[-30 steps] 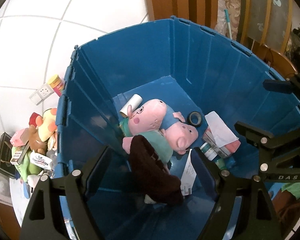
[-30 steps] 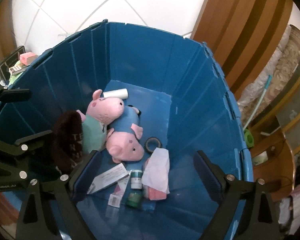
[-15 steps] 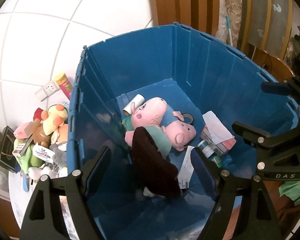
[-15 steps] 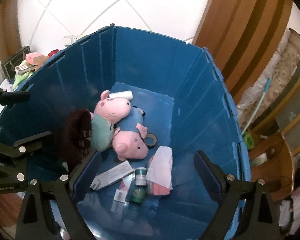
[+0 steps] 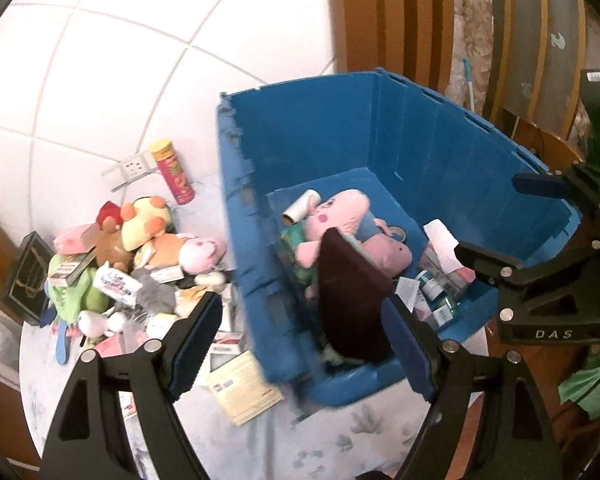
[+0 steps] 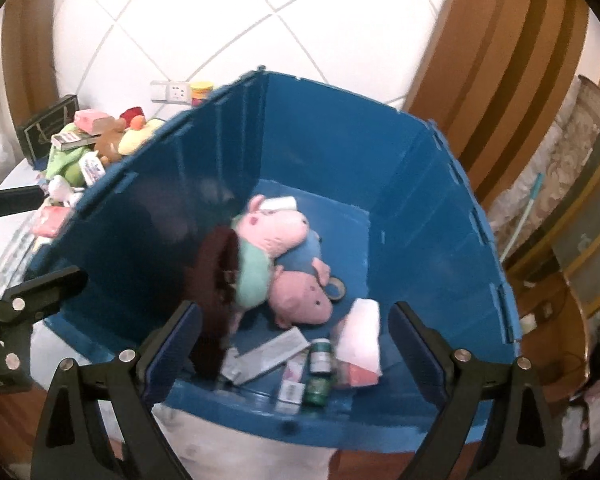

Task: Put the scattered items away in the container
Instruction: 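Open both tools to drop the beanie and tape, then withdraw, then grasp the Kotex pad pack with the left tool while the right tool grasps the white pill bottle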

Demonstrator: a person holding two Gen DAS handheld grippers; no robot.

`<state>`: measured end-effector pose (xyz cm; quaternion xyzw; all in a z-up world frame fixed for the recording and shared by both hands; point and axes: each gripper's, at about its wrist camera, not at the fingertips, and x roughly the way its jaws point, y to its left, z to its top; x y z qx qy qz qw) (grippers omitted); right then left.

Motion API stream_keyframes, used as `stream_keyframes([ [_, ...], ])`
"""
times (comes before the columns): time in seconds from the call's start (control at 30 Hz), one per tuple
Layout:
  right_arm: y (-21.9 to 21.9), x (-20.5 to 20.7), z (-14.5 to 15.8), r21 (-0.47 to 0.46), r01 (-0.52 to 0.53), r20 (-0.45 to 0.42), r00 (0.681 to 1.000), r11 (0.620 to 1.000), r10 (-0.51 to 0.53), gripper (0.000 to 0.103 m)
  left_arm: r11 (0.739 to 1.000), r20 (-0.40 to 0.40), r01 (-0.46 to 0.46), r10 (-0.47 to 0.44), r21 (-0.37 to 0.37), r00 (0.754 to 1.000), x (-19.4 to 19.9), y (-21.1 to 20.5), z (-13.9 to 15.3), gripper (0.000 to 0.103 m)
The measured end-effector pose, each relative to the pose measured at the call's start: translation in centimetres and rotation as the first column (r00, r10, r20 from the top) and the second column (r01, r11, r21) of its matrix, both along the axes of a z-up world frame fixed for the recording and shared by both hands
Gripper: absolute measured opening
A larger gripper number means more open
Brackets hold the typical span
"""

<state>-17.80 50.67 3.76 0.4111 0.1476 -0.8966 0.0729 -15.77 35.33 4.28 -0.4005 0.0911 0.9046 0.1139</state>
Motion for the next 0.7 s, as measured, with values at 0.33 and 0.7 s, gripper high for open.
stream_keyframes([
  [0.33,-8.4,4.0,2.0,-0.037,-0.001,-0.096,0.995,0.999,-0.003,0.096,0.998,-0.028,-0.051,0.052,0.026,0.998,3.6,-9.7,-0.4,0.082],
  [0.7,-18.2,8.6,2.0,-0.07,-0.029,-0.151,0.988,0.997,0.018,0.103,0.992,-0.031,-0.123,0.123,0.006,0.992,8.0,-21.2,-2.6,0.082],
])
